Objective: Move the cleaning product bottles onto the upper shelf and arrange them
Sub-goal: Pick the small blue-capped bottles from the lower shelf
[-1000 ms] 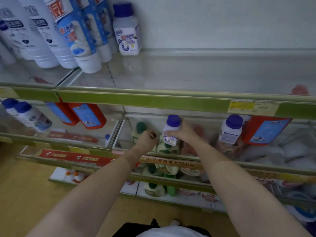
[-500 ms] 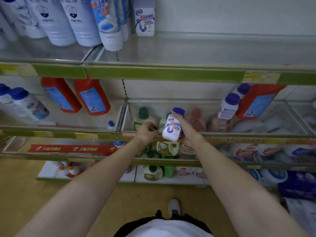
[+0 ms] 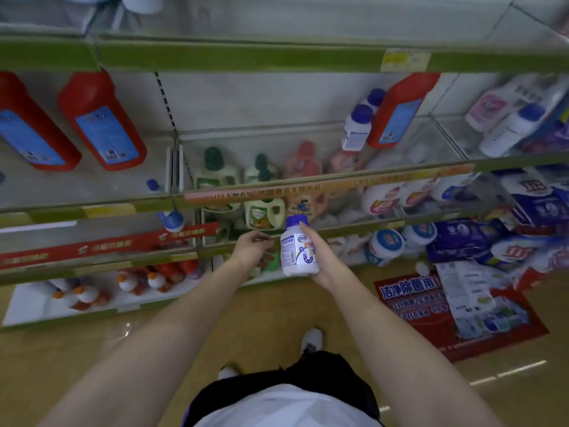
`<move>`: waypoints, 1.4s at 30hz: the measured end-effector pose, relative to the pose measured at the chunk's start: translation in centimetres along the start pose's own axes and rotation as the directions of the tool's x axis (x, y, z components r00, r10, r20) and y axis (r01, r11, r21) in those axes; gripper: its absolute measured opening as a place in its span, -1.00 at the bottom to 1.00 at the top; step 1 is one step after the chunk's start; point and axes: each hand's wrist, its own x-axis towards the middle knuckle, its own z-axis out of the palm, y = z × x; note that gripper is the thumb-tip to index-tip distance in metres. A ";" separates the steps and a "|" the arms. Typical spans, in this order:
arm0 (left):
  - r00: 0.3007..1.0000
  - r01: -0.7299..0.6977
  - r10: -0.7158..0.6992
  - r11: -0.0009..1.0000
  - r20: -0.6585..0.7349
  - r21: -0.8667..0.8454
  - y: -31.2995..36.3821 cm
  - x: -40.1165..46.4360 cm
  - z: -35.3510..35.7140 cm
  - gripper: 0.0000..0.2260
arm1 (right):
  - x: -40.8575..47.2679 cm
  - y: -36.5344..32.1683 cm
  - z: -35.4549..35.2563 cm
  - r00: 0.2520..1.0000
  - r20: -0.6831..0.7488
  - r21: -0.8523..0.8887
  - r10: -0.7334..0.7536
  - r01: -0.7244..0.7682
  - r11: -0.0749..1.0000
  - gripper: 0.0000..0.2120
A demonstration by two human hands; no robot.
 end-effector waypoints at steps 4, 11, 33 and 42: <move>0.999 0.038 -0.039 0.998 -0.024 -0.048 -1.0 -0.9 1.7 -0.89 | -1.1 2.1 -1.8 0.999 0.036 0.084 0.033 -0.036 0.996 -0.56; 0.996 0.055 -0.054 0.998 -0.077 0.010 -1.3 -1.5 4.3 -0.86 | -1.7 2.8 -5.1 0.987 0.127 0.356 0.096 -0.136 0.925 -0.55; 0.978 0.033 -0.024 0.999 -0.206 0.040 1.8 -1.2 12.3 -0.83 | -1.0 -6.2 -11.2 0.997 0.037 -0.233 -0.071 0.078 0.969 -0.39; 0.938 -0.139 0.169 0.983 -0.301 0.119 9.4 -2.7 10.0 -0.95 | -3.0 -13.6 -6.1 0.958 0.208 -0.239 -0.197 0.245 0.940 -0.65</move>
